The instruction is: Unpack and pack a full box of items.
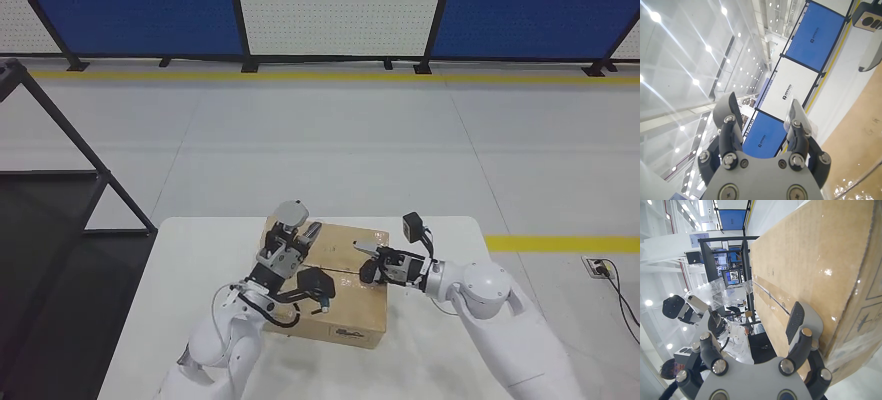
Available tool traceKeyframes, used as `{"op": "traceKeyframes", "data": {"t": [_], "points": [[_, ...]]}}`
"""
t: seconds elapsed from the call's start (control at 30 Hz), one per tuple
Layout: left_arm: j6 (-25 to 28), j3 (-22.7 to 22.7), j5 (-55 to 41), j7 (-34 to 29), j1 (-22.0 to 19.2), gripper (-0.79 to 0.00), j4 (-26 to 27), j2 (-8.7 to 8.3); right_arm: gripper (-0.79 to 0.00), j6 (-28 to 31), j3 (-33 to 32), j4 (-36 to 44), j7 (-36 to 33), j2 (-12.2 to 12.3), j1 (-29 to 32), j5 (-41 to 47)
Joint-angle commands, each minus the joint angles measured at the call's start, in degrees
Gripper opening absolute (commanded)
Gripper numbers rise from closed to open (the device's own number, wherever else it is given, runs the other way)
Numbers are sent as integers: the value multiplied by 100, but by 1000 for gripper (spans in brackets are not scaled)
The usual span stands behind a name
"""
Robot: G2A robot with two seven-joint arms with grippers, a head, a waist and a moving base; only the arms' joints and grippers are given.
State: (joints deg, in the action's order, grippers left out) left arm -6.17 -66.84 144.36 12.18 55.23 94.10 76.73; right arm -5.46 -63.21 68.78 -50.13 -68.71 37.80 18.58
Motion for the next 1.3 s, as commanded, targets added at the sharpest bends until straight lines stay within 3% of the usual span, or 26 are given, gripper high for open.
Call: {"op": "traceKeyframes", "data": {"t": [0.0,0.43,1.27], "points": [[-45,88,19,-10,-33,-225,-94,18,0,0,-10,-3,-9,4,7,-11],[-346,396,212,111,192,-219,-141,66,0,-80,-12,58,0,6,29,-58],[-397,322,309,97,305,-203,104,92,0,-165,-31,174,32,12,78,-114]]}}
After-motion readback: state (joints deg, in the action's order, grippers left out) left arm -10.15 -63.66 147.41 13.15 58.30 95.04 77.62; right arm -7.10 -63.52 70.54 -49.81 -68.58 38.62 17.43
